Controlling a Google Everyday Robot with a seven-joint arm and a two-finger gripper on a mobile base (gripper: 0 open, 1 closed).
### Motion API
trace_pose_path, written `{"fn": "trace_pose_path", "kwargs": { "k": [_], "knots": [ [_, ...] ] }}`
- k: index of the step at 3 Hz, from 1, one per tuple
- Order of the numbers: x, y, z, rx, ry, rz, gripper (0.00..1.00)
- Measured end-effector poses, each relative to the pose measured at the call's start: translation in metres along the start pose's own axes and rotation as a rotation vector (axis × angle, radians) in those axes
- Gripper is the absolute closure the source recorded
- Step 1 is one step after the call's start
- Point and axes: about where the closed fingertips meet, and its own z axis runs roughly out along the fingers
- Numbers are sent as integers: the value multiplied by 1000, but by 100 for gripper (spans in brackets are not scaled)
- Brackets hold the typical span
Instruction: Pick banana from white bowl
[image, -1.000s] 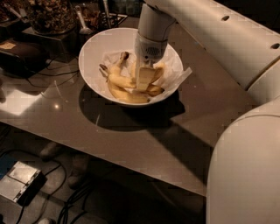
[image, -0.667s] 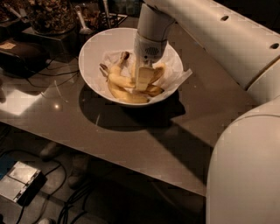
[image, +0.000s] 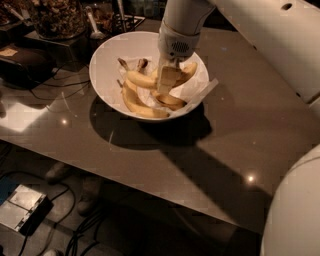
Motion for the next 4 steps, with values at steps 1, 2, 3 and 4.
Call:
{"fn": "trace_pose_path", "kwargs": {
  "k": [1, 2, 3, 4],
  "knots": [
    [-5, 16, -34, 48, -18, 11, 100],
    [-4, 38, -59, 83, -52, 35, 100],
    [4, 68, -75, 109, -86, 90, 100],
    [17, 99, -84, 119, -104, 160, 100]
  ]
}}
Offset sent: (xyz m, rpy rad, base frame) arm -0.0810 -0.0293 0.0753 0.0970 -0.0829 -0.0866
